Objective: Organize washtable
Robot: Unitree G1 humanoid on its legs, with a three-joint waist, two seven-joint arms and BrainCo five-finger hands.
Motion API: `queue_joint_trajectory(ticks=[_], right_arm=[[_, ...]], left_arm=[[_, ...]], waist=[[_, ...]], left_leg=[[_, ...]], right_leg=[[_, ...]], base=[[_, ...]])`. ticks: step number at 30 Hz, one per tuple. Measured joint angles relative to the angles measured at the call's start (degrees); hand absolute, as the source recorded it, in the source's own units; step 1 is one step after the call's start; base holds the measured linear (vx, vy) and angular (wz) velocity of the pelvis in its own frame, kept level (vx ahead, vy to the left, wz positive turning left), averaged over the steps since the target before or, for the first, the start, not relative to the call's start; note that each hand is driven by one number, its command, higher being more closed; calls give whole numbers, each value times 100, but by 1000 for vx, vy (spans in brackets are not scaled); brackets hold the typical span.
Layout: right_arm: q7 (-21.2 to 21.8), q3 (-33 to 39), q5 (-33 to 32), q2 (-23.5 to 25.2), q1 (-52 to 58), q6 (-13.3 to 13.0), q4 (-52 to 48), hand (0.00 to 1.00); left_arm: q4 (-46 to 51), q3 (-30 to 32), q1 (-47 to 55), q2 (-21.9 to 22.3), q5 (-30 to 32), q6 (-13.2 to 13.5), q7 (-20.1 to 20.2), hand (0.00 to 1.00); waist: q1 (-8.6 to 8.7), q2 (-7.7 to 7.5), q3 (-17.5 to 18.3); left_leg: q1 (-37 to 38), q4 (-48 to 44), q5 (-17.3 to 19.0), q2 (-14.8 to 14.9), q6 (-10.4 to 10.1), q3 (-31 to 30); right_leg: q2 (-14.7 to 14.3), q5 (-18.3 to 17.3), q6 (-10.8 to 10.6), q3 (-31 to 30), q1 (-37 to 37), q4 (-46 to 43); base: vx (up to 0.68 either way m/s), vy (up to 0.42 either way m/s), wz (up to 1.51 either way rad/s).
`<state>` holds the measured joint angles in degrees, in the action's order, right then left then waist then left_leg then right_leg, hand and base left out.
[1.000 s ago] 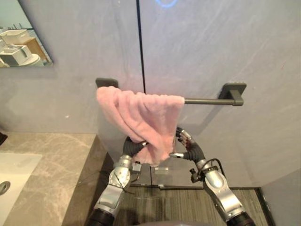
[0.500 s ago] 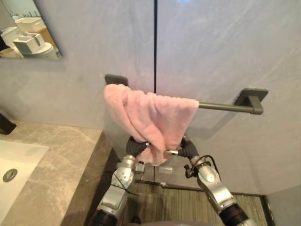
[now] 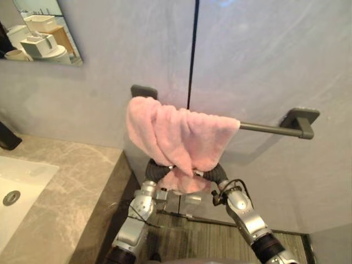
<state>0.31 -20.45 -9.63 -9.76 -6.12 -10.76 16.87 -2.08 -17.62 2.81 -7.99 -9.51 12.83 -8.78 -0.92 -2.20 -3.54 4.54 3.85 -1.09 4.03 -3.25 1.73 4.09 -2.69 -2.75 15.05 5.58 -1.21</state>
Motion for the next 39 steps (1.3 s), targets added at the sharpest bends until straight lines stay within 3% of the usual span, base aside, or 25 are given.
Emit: queue_joint_trajectory(ticks=[22,27,39], right_arm=[[-9,1241,3,492,603,-27,-1416,100],[-15,1428,7,502,613,-36,-1431,100],[-71,1827,151,634,943,-38,-1446,100]], left_arm=[[446,470,115,239,17,32,14,100],[487,470,116,306,17,31,115,100],[513,465,108,451,17,27,172,100]], waist=[[56,-41,-5],[173,-35,-7],[325,173,-14]], left_leg=[[155,13,6,0,3,260],[173,17,13,-5,10,318],[218,20,91,-23,46,469]], right_leg=[[9,33,-14,-250,-65,-54],[4,91,-22,-301,-45,32],[2,175,-49,-425,22,232]], base=[[-13,6,-6],[-15,7,-6],[-1,4,-6]])
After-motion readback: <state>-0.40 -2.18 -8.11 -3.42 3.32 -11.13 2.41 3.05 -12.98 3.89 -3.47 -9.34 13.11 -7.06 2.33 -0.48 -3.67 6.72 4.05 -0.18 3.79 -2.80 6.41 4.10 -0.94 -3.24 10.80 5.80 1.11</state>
